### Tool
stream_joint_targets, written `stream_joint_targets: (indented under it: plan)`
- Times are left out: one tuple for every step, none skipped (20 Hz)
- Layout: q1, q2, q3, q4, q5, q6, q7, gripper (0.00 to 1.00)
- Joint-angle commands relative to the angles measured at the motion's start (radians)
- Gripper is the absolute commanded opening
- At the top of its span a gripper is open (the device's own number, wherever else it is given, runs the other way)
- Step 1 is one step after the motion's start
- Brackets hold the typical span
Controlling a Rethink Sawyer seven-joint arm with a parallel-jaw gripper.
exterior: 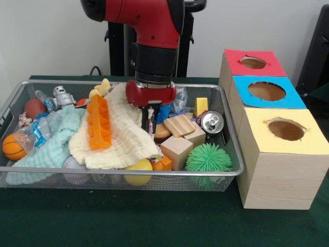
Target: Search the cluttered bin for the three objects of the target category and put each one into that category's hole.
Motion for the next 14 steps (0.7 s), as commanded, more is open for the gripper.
stream_joint_targets:
  plan:
    - [-0.037,0.002,0.055,0.011,0.034,0.103,0.092,0.0]
    - [-0.048,-0.024,0.087,0.017,0.044,0.139,0.067,0.0]
    - [-0.058,-0.051,0.114,0.031,0.076,0.202,0.051,0.0]
    - [-0.064,-0.077,0.132,0.045,0.105,0.255,0.04,0.0]
    - [-0.065,-0.109,0.152,0.051,0.126,0.293,0.024,0.0]
    - [-0.067,-0.135,0.168,0.06,0.146,0.329,0.013,0.0]
    - [-0.066,-0.155,0.179,0.061,0.165,0.361,0.004,0.0]
    - [-0.066,-0.172,0.187,0.064,0.181,0.392,-0.004,0.0]
    - [-0.068,-0.185,0.198,0.068,0.194,0.416,-0.011,0.0]
    - [-0.066,-0.193,0.203,0.065,0.203,0.438,-0.015,0.0]
    - [-0.067,-0.202,0.209,0.068,0.211,0.455,-0.018,0.0]
    - [-0.066,-0.207,0.211,0.068,0.215,0.467,-0.019,0.0]
    - [-0.067,-0.213,0.215,0.071,0.221,0.481,-0.021,0.0]
    - [-0.068,-0.219,0.219,0.074,0.226,0.494,-0.023,0.0]
